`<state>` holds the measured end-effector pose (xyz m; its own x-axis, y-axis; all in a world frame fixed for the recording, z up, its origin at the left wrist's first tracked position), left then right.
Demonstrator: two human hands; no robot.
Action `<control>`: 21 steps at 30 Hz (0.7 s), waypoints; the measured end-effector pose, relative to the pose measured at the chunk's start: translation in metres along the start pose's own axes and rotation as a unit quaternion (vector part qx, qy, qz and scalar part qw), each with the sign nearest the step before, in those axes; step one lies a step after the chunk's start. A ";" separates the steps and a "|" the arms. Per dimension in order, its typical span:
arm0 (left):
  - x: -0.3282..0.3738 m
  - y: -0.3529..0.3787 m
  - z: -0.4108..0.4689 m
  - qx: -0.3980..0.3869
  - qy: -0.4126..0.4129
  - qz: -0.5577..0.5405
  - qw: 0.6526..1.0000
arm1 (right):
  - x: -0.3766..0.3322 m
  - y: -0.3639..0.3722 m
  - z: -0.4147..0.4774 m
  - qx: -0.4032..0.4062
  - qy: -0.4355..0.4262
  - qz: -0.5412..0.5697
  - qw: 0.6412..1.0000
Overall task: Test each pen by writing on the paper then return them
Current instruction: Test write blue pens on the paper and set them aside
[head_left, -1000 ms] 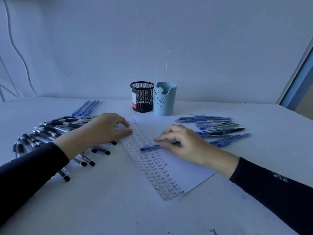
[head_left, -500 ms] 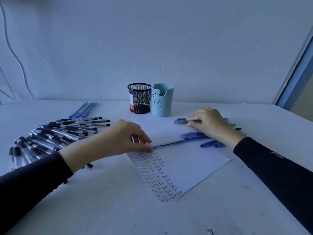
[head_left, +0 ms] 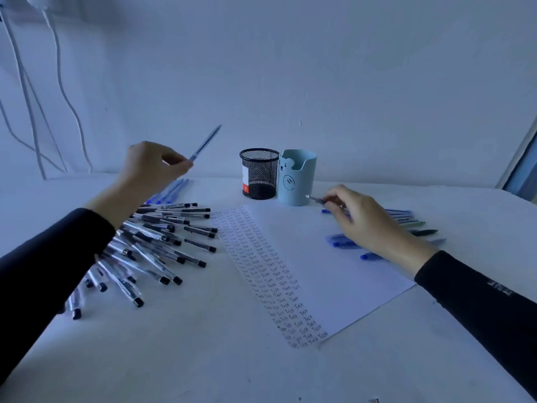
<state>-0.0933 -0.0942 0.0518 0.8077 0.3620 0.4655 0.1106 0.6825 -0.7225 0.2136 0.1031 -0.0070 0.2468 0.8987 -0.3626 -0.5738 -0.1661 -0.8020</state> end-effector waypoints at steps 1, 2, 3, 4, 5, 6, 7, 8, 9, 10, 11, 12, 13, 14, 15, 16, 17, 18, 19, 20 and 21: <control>-0.013 0.005 0.006 -0.034 -0.019 0.046 0.998 | -0.008 0.003 -0.002 -0.006 -0.026 -0.009 1.000; -0.026 0.012 0.011 -0.066 -0.036 0.084 0.994 | -0.016 0.006 -0.005 -0.015 -0.052 -0.022 0.998; -0.036 0.019 0.014 -0.091 -0.053 0.108 0.989 | -0.023 0.010 -0.007 -0.023 -0.079 -0.040 0.996; -0.045 0.027 0.016 -0.106 -0.061 0.121 0.985 | -0.029 0.013 -0.010 -0.031 -0.101 -0.057 0.993; -0.050 0.033 0.018 -0.116 -0.061 0.132 0.983 | -0.034 0.015 -0.012 -0.036 -0.112 -0.071 0.990; -0.052 0.039 0.019 -0.125 -0.052 0.143 0.980 | -0.037 0.017 -0.013 -0.040 -0.115 -0.081 0.989; -0.051 0.044 0.021 -0.135 -0.044 0.155 0.978 | -0.040 0.019 -0.015 -0.044 -0.112 -0.087 0.989; -0.051 0.048 0.022 -0.141 -0.037 0.165 0.975 | -0.041 0.021 -0.016 -0.048 -0.106 -0.086 0.990; -0.049 0.050 0.022 -0.145 -0.038 0.170 0.974 | -0.041 0.022 -0.017 -0.052 -0.100 -0.079 0.991; -0.049 0.052 0.023 -0.145 -0.042 0.174 0.973 | -0.041 0.023 -0.018 -0.057 -0.095 -0.068 0.991; -0.050 0.053 0.025 -0.142 -0.048 0.177 0.973 | -0.041 0.024 -0.019 -0.062 -0.091 -0.058 0.992; -0.051 0.054 0.027 -0.140 -0.054 0.179 0.972 | -0.042 0.024 -0.020 -0.066 -0.086 -0.052 0.993; -0.052 0.054 0.028 -0.138 -0.060 0.178 0.972 | -0.042 0.024 -0.021 -0.069 -0.083 -0.052 0.993; -0.053 0.054 0.029 -0.137 -0.063 0.176 0.973 | -0.042 0.023 -0.022 -0.072 -0.077 -0.056 0.993; -0.054 0.054 0.029 -0.136 -0.063 0.175 0.973 | -0.042 0.023 -0.022 -0.075 -0.070 -0.060 0.993; -0.055 0.054 0.029 -0.135 -0.065 0.178 0.972 | -0.043 0.023 -0.023 -0.077 -0.064 -0.061 0.993; -0.056 0.054 0.029 -0.134 -0.070 0.182 0.972 | -0.043 0.022 -0.023 -0.078 -0.057 -0.058 0.994; -0.058 0.054 0.029 -0.133 -0.073 0.184 0.971 | -0.043 0.022 -0.024 -0.078 -0.052 -0.055 0.994; -0.058 0.054 0.028 -0.136 -0.073 0.185 0.971 | -0.043 0.021 -0.024 -0.078 -0.048 -0.056 0.994; -0.059 0.054 0.028 -0.141 -0.069 0.186 0.970 | -0.043 0.021 -0.023 -0.079 -0.042 -0.064 0.994; -0.059 0.053 0.027 -0.146 -0.066 0.187 0.969 | -0.043 0.021 -0.023 -0.082 -0.036 -0.077 0.993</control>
<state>-0.1506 -0.0620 0.0004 0.7440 0.6405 0.1904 -0.0007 0.2857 -0.9583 0.2087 0.0512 -0.0193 0.2626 0.9439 -0.2001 -0.3980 -0.0829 -0.9136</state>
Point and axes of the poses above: each hand's wrist, its own z-axis towards the middle knuckle, its own y-axis out of the palm, x = y × z, the point moved 2 cm from there along z, towards the middle knuckle, and after that the axes turned 5 degrees about -x, right-handed, at the moved point
